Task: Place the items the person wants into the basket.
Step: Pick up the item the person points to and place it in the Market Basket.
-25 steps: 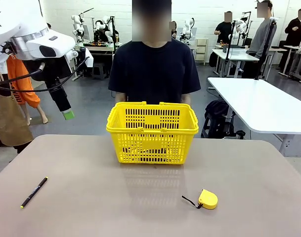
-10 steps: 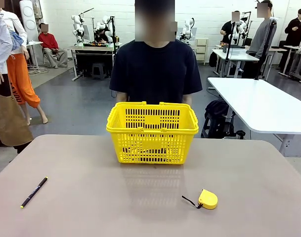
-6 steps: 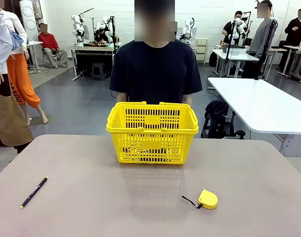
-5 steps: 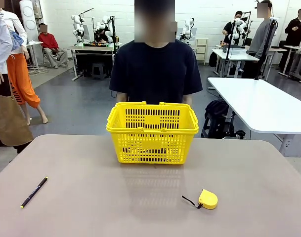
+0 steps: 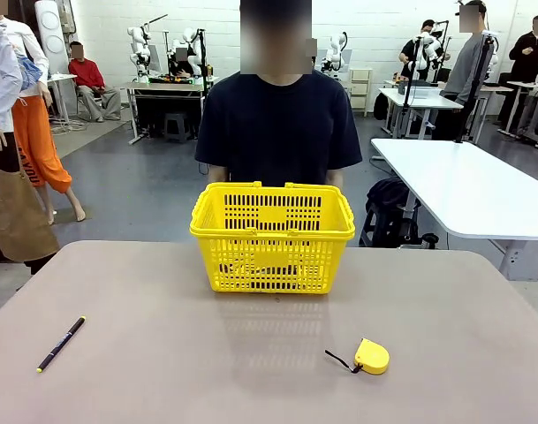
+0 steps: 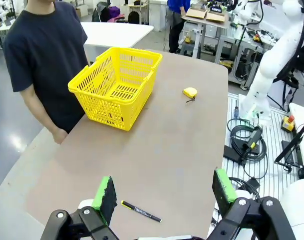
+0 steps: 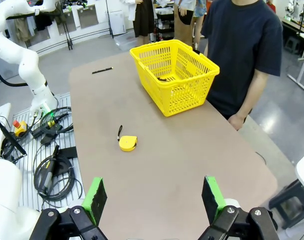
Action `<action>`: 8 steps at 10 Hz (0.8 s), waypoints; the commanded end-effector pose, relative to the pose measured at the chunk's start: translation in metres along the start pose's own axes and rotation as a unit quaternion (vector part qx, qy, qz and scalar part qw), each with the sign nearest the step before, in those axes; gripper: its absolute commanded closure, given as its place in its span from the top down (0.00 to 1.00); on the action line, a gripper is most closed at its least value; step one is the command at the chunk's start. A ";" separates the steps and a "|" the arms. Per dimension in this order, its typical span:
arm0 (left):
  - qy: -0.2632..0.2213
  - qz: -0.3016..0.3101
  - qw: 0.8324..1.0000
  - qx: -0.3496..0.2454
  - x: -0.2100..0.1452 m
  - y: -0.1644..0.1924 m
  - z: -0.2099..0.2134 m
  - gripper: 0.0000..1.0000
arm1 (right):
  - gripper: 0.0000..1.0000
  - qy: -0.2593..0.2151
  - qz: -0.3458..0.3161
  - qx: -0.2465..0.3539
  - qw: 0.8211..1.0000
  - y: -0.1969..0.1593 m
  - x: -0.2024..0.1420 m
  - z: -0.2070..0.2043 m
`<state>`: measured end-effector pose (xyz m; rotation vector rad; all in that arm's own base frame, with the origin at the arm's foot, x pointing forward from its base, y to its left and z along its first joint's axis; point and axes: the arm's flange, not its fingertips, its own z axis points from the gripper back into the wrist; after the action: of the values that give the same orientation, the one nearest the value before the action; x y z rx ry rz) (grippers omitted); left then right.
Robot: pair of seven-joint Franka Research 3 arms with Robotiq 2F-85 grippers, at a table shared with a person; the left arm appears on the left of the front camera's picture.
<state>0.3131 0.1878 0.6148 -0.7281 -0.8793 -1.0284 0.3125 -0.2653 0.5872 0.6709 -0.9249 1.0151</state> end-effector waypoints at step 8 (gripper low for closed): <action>-0.003 -0.009 1.000 0.004 0.004 -0.001 0.002 1.00 | 1.00 -0.010 0.008 0.002 1.000 0.000 0.000 0.000</action>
<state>0.3110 0.1848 0.6183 -0.7151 -0.8677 -1.0193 0.3125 -0.2653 0.5872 0.6709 -0.9249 1.0153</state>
